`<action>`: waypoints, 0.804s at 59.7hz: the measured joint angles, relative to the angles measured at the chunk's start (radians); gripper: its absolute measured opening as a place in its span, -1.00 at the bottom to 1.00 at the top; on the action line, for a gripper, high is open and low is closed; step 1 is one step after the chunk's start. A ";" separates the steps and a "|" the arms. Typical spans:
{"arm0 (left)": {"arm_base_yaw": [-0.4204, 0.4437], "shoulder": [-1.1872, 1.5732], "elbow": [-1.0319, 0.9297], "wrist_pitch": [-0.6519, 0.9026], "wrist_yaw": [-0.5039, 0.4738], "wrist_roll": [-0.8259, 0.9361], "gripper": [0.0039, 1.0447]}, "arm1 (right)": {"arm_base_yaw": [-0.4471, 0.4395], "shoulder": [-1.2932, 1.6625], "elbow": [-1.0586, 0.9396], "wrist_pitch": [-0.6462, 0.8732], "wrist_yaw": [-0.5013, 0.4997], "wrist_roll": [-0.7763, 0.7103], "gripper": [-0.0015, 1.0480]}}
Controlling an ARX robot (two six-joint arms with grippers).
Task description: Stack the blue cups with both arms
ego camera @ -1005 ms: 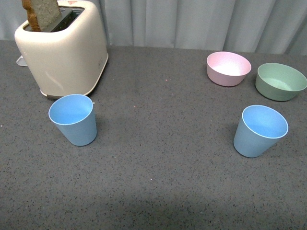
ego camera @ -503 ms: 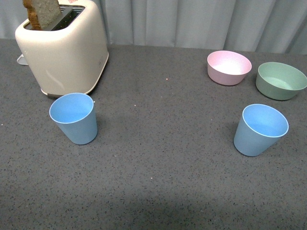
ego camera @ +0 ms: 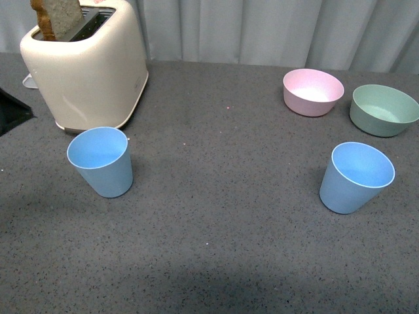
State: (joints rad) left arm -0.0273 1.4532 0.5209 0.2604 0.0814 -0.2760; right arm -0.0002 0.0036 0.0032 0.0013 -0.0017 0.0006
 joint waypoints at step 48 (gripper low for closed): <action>-0.080 0.406 0.344 -0.216 -0.057 -0.018 0.29 | 0.000 0.000 0.000 0.000 0.000 0.000 0.81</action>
State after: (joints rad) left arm -0.1070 1.8595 0.8650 0.0441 0.0246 -0.2943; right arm -0.0002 0.0036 0.0032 0.0013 -0.0017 0.0006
